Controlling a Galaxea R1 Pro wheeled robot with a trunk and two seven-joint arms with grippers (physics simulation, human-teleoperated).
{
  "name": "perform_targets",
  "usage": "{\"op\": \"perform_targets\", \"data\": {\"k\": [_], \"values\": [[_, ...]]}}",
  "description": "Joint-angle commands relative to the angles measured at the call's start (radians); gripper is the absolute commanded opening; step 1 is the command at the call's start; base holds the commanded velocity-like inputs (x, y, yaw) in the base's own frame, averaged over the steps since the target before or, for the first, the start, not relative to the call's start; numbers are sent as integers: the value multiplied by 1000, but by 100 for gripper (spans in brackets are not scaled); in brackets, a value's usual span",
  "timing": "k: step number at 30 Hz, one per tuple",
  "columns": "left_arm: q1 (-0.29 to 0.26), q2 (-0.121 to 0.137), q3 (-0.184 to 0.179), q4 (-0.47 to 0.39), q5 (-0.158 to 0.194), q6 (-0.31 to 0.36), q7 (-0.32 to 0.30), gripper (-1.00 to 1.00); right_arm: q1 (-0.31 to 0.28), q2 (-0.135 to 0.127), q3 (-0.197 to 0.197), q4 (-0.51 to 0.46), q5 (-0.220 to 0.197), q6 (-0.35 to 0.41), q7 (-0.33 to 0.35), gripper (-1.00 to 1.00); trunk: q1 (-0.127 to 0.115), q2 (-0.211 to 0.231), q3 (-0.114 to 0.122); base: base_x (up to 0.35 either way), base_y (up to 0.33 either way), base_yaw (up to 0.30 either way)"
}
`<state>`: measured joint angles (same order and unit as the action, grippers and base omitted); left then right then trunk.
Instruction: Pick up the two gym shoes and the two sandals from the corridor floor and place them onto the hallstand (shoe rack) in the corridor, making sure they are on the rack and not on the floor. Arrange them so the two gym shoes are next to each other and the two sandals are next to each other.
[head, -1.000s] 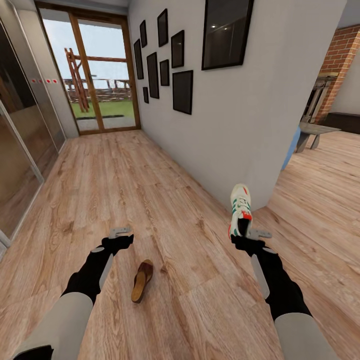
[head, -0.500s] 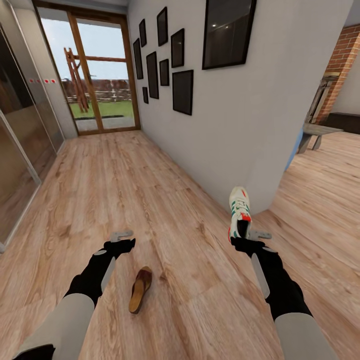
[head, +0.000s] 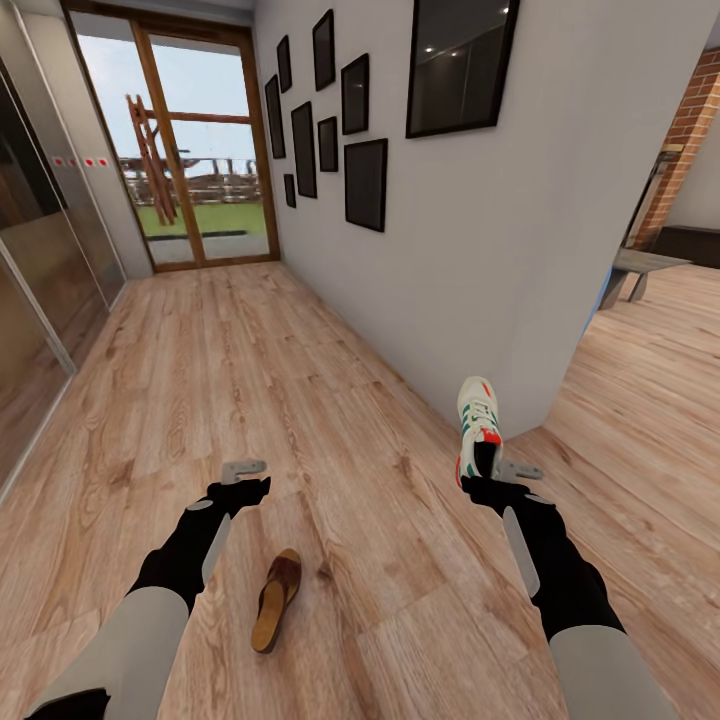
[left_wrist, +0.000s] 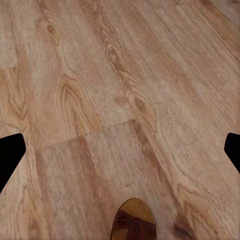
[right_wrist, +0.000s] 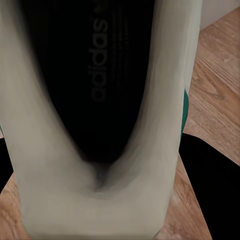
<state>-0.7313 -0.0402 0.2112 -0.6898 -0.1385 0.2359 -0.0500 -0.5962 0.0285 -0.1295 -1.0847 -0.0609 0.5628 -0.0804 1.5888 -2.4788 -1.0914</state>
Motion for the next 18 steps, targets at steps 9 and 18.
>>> {"op": "perform_targets", "data": {"k": [9, 18], "values": [[0, -1, 6, -2, -10, 5, -5, 100, 0, 1, -1, -1, -7, 5, -6, -100, 0, 0, -1, 84, 43, 0], [0, -1, 5, -2, -10, 5, -5, 100, 0, 1, -1, -1, -7, 5, -6, -100, 0, 0, -1, 202, 137, 0]]}}
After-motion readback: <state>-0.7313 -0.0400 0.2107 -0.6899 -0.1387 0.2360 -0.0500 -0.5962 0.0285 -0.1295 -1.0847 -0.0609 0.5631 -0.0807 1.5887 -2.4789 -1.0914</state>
